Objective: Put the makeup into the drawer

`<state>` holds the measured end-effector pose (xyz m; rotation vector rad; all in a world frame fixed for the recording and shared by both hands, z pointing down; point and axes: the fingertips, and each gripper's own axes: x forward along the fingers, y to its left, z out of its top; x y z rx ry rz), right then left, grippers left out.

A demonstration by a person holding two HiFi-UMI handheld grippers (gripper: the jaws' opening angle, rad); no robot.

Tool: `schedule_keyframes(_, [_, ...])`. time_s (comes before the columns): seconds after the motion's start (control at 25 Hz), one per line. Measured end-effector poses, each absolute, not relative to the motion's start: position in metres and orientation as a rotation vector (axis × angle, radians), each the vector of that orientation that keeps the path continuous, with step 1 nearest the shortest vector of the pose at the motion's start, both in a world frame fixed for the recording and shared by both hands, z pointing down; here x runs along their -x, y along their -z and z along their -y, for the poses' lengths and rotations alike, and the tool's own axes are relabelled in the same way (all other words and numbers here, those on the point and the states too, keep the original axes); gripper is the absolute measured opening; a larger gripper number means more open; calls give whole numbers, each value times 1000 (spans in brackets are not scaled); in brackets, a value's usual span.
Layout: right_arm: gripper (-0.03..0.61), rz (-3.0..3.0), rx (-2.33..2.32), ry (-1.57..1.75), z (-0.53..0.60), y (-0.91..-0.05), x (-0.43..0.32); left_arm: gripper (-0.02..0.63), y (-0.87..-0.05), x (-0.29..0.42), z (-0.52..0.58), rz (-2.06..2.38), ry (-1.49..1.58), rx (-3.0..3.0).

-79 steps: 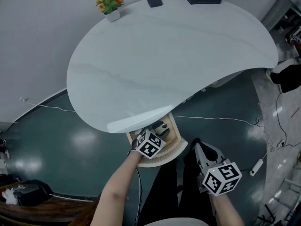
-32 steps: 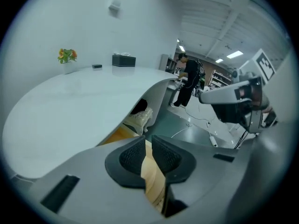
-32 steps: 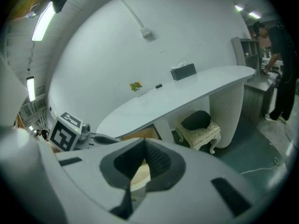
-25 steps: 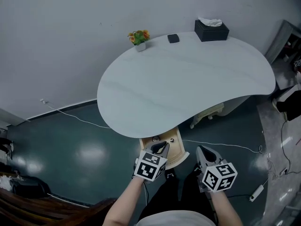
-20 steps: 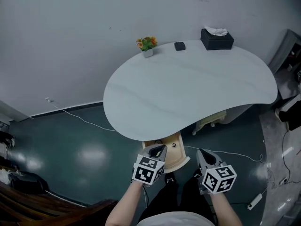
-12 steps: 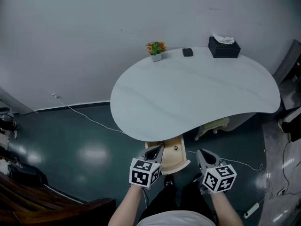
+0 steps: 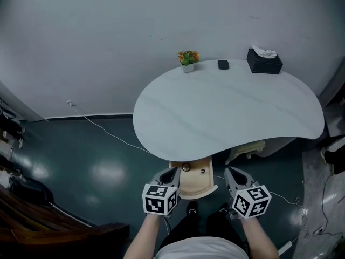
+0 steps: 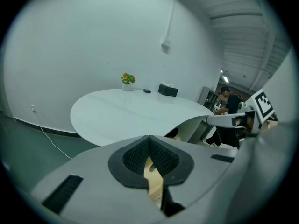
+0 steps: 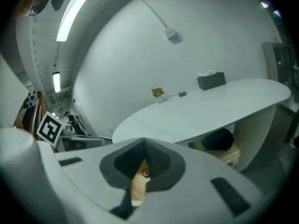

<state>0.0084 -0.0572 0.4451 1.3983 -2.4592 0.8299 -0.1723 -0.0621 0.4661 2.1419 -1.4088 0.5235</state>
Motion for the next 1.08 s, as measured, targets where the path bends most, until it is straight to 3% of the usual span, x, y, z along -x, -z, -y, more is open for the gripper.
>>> schedule_keyframes(1.08, [2,2467,-1324,-788,63,-436,9,3,-453,204,64,1540,-429,-2077])
